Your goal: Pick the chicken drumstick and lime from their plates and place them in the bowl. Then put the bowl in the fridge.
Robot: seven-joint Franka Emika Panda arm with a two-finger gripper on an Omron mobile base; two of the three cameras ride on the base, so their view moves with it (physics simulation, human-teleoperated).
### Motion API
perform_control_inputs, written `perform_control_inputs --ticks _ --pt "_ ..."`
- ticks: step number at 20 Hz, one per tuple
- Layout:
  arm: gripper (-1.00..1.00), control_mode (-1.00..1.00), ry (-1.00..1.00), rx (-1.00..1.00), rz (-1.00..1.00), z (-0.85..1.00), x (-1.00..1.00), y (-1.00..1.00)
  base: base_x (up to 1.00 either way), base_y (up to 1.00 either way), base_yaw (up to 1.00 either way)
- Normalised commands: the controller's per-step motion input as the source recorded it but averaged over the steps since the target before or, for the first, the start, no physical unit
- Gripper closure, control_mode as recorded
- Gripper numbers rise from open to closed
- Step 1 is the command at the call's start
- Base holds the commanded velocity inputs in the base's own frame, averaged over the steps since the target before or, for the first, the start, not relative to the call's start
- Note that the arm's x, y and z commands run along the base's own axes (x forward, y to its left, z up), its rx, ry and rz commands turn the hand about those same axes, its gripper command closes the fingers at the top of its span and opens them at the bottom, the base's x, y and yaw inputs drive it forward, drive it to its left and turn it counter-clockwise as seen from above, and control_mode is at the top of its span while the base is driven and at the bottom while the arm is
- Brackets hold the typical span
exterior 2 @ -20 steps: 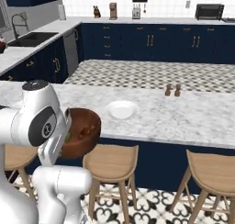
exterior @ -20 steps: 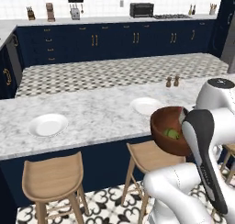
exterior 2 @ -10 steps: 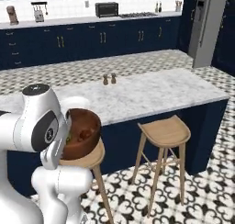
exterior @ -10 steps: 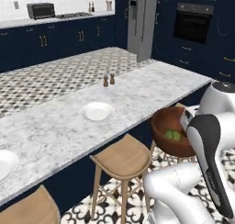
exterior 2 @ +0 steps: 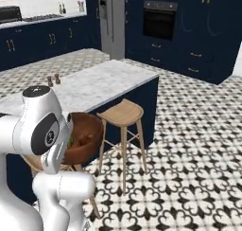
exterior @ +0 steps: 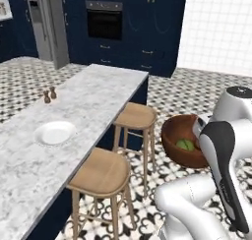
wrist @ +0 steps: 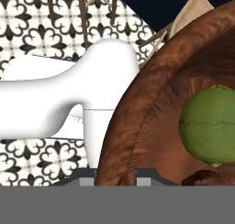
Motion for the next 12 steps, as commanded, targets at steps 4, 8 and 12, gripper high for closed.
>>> perform_control_inputs --ticks 4,8,12 --pt "1.00 1.00 0.00 0.00 0.00 0.00 0.00 0.00 0.04 -0.04 -0.85" --pt "1.00 1.00 0.00 0.00 0.00 0.00 0.00 0.00 0.78 -0.48 -0.52" --pt "1.00 1.00 0.00 0.00 0.00 0.00 0.00 0.00 1.00 -0.75 -0.26"
